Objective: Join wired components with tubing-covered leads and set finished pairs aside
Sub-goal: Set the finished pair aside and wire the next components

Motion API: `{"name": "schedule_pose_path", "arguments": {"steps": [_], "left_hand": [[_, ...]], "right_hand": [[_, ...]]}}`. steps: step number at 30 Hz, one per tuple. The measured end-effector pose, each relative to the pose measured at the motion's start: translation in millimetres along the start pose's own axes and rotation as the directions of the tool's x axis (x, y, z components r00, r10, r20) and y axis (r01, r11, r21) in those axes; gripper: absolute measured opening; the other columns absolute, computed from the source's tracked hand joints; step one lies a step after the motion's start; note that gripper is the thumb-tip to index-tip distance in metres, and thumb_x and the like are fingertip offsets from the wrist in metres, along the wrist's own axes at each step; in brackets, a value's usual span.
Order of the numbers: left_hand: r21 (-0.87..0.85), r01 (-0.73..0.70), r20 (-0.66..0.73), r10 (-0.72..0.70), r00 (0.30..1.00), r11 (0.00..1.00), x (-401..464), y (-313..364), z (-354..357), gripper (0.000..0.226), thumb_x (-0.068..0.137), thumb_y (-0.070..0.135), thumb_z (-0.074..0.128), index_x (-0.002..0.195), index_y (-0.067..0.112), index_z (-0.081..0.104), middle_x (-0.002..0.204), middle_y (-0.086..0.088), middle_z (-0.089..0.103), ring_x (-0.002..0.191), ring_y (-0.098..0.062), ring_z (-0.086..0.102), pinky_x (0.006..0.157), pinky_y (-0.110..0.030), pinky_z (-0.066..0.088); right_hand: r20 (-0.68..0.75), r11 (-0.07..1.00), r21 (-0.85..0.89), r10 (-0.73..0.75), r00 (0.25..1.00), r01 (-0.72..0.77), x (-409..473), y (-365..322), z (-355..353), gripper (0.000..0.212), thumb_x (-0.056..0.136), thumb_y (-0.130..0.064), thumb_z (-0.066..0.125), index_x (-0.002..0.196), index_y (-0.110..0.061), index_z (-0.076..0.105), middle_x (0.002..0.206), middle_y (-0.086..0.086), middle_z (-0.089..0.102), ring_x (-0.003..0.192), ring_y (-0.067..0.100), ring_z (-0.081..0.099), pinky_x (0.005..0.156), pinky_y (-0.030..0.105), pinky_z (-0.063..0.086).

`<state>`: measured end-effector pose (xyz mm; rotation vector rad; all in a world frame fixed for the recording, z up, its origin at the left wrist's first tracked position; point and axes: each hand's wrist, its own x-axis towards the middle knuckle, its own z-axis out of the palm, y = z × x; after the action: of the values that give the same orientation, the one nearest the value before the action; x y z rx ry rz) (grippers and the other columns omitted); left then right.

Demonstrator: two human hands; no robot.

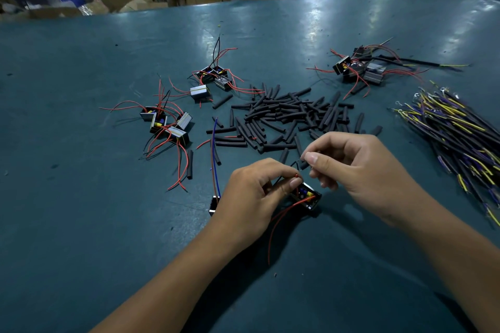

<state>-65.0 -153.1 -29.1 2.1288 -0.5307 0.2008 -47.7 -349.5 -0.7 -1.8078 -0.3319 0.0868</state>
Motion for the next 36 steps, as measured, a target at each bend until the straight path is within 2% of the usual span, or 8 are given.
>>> {"name": "schedule_pose_path", "arguments": {"steps": [6,16,23,28,32,36], "left_hand": [[-0.01,-0.007,-0.002,0.007,1.0,1.0,0.7,-0.1,0.4,0.007,0.093,0.019,0.069,0.095,0.017,0.075,0.088,0.013,0.066,0.082,-0.005,0.061,0.068,-0.011,0.038],[-0.027,-0.015,-0.014,0.014,1.0,1.0,0.1,-4.0,2.3,0.007,0.092,0.02,0.069,0.095,0.019,0.075,0.087,0.015,0.065,0.08,-0.005,0.061,0.067,-0.011,0.039],[-0.019,-0.038,-0.029,0.037,0.999,0.999,-0.1,-4.2,3.4,0.006,0.091,0.021,0.071,0.091,0.017,0.075,0.083,0.016,0.063,0.076,-0.003,0.059,0.066,-0.015,0.041],[-0.012,-0.024,-0.029,0.023,0.999,1.0,0.3,-4.8,3.6,0.01,0.089,0.026,0.072,0.093,0.018,0.077,0.084,0.013,0.067,0.075,-0.011,0.062,0.064,-0.021,0.046],[-0.032,0.01,-0.041,-0.012,0.999,0.999,-0.4,-8.2,1.0,0.008,0.083,0.029,0.077,0.09,0.024,0.077,0.077,0.02,0.064,0.064,-0.002,0.055,0.06,-0.01,0.037],[-0.039,0.032,-0.031,-0.033,0.999,0.999,-1.4,-9.6,0.7,0.008,0.082,0.025,0.08,0.088,0.029,0.076,0.073,0.023,0.062,0.058,-0.002,0.051,0.057,-0.009,0.034]], "right_hand": [[0.0,1.0,-0.009,-0.013,1.0,0.013,-0.1,-0.9,-0.1,0.01,0.093,-0.013,0.067,0.085,-0.017,0.072,0.069,0.005,0.07,0.056,0.01,0.06,0.051,0.023,0.047],[-0.013,0.994,0.076,0.077,0.997,-0.076,0.3,2.0,5.0,0.009,0.094,-0.003,0.063,0.086,-0.001,0.067,0.068,0.011,0.072,0.052,0.014,0.063,0.044,0.02,0.046],[0.042,0.995,0.091,0.041,0.998,-0.045,-1.4,0.2,5.6,0.006,0.094,-0.005,0.064,0.089,-0.003,0.067,0.066,0.007,0.071,0.055,0.014,0.064,0.049,0.02,0.048],[0.061,0.996,0.087,0.01,0.998,-0.015,-1.6,-0.8,4.3,0.003,0.091,-0.007,0.068,0.09,-0.005,0.069,0.066,0.006,0.07,0.057,0.015,0.061,0.052,0.021,0.048],[0.092,0.999,0.033,-0.007,0.996,0.004,-2.0,-0.2,4.6,0.006,0.089,-0.004,0.07,0.085,-0.009,0.07,0.064,0.0,0.069,0.057,0.01,0.058,0.053,0.019,0.046],[0.118,1.0,0.002,-0.018,0.993,0.018,-2.6,-0.8,3.6,0.008,0.087,-0.002,0.072,0.087,-0.01,0.073,0.074,0.006,0.074,0.064,0.014,0.067,0.06,0.021,0.051]]}}
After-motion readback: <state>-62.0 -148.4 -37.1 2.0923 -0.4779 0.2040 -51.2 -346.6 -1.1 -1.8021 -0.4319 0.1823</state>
